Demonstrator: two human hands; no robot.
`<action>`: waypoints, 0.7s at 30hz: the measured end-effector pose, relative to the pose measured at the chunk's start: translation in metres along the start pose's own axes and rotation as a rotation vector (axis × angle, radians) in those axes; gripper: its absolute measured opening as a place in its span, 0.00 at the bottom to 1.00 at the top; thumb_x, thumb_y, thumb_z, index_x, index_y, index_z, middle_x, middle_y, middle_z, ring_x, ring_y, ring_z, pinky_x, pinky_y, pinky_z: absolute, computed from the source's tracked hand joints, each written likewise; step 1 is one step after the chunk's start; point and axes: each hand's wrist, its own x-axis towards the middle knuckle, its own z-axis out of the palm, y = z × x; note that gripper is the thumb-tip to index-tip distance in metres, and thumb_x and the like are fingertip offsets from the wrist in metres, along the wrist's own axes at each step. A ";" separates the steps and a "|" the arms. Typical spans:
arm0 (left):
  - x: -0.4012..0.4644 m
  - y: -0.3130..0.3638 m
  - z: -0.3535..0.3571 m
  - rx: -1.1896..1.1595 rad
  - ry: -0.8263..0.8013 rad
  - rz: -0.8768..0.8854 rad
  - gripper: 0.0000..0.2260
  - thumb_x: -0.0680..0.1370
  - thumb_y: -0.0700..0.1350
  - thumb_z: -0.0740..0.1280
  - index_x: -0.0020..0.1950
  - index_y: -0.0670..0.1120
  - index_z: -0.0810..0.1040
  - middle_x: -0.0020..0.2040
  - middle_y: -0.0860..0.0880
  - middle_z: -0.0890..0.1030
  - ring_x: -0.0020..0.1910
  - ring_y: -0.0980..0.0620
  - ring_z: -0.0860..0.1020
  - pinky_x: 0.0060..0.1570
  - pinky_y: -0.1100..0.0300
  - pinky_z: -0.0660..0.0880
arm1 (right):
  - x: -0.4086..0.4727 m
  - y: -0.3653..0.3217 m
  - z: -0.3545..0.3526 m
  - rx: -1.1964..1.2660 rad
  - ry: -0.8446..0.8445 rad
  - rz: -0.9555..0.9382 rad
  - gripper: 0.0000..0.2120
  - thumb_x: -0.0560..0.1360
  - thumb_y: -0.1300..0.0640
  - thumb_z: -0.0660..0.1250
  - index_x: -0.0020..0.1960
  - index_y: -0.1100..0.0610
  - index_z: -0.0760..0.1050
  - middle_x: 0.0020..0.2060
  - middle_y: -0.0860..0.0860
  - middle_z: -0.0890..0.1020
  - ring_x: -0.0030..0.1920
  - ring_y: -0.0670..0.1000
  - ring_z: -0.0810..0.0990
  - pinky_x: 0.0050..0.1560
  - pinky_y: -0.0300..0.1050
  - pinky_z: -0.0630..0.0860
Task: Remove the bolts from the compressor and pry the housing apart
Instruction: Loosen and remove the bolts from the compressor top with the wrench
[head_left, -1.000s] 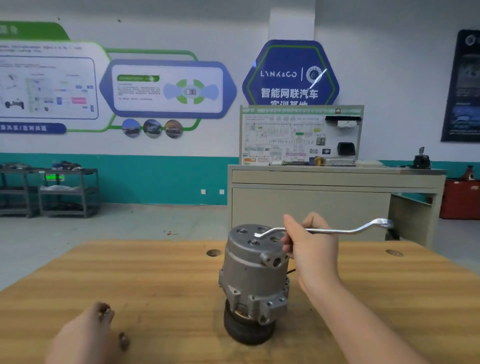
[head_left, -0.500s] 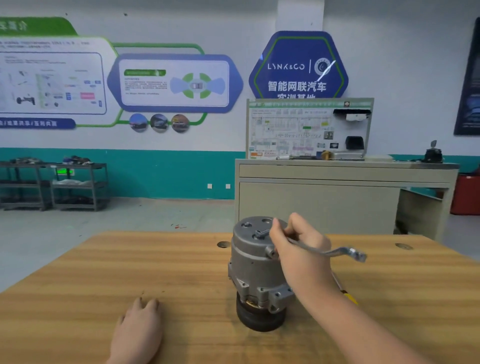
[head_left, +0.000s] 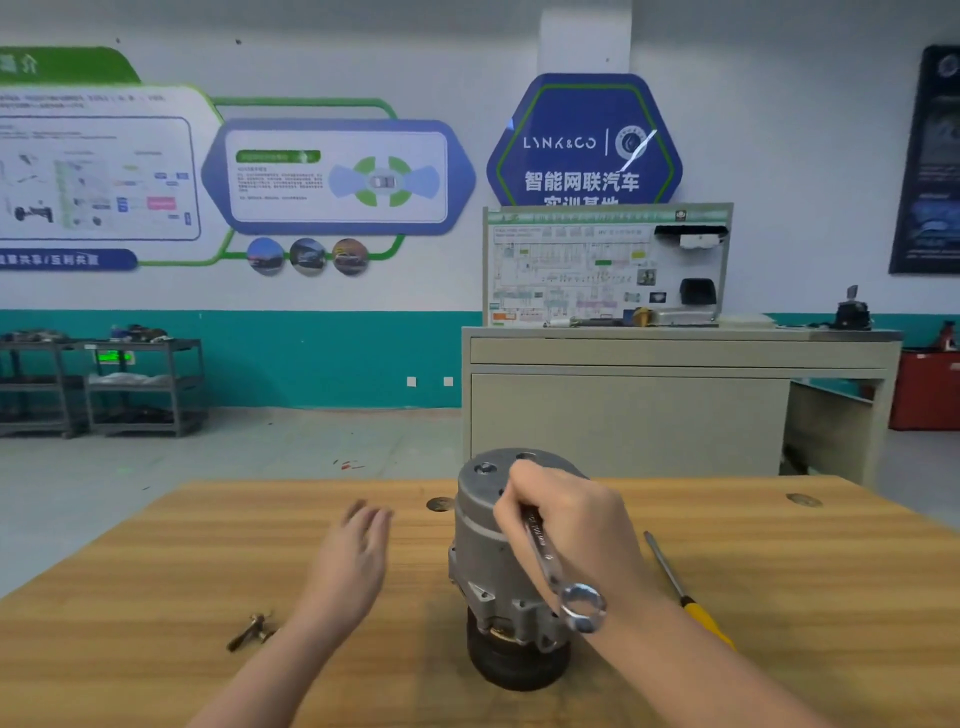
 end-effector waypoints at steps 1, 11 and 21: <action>0.004 0.028 0.002 -0.272 -0.063 0.052 0.17 0.84 0.51 0.51 0.68 0.50 0.73 0.70 0.50 0.72 0.71 0.51 0.66 0.69 0.55 0.64 | -0.001 0.002 -0.002 0.013 0.002 0.000 0.22 0.64 0.73 0.66 0.30 0.49 0.60 0.23 0.38 0.62 0.25 0.45 0.65 0.26 0.30 0.59; -0.022 0.089 0.031 -0.602 0.017 0.127 0.30 0.75 0.69 0.45 0.68 0.55 0.67 0.64 0.53 0.69 0.64 0.56 0.68 0.61 0.67 0.64 | -0.019 0.052 -0.025 0.619 0.186 0.637 0.19 0.75 0.63 0.69 0.31 0.52 0.64 0.21 0.47 0.71 0.24 0.46 0.69 0.25 0.37 0.67; -0.048 0.068 0.053 -0.733 -0.063 0.063 0.57 0.55 0.77 0.69 0.76 0.64 0.43 0.71 0.62 0.57 0.72 0.53 0.62 0.72 0.45 0.62 | -0.010 0.060 -0.028 1.373 0.651 0.991 0.16 0.72 0.48 0.69 0.30 0.55 0.74 0.28 0.52 0.78 0.33 0.52 0.81 0.44 0.49 0.76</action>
